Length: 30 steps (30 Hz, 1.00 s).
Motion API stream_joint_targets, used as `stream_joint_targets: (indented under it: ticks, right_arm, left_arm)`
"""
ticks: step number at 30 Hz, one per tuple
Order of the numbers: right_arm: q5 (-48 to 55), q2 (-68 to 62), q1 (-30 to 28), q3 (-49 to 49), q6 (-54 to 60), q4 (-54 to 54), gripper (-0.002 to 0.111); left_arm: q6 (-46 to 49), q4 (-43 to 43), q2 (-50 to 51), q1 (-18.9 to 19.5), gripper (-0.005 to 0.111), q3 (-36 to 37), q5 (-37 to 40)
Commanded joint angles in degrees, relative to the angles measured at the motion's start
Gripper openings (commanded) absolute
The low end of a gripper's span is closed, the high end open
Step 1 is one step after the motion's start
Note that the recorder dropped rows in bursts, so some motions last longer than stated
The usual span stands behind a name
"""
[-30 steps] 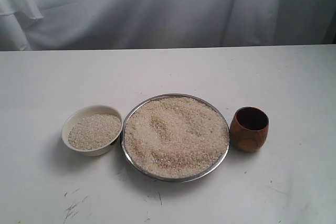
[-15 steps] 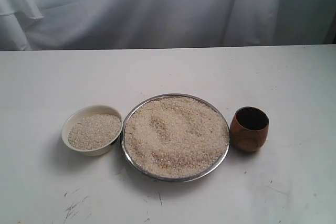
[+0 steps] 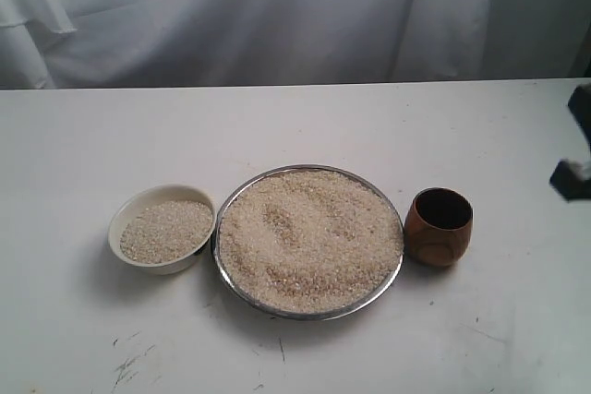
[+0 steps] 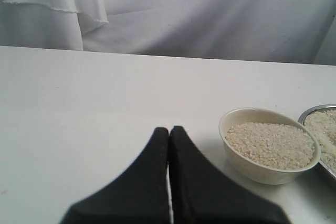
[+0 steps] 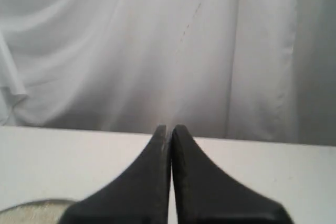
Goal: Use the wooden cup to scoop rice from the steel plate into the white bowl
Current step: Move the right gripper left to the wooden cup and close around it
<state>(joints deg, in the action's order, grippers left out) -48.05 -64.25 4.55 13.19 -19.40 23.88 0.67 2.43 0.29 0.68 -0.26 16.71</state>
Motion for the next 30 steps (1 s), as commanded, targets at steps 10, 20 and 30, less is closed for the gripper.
stream_joint_targets:
  ticks: [10,20,30]
  right_arm:
    - [-7.83,-0.38,1.11,-13.19,-8.61,15.44,0.000]
    - [-5.58,-0.61,1.11,-12.25,-19.31,23.77,0.044]
    - [-1.29,-0.74,1.11,-12.02,-2.73,20.02,0.105]
  left_arm:
    - [-0.18,0.04,-0.29,-0.09,0.000,0.26,-0.36]
    - [-0.18,0.04,-0.29,-0.09,0.000,0.26,-0.36]
    - [-0.18,0.04,-0.29,-0.09,0.000,0.26,-0.36]
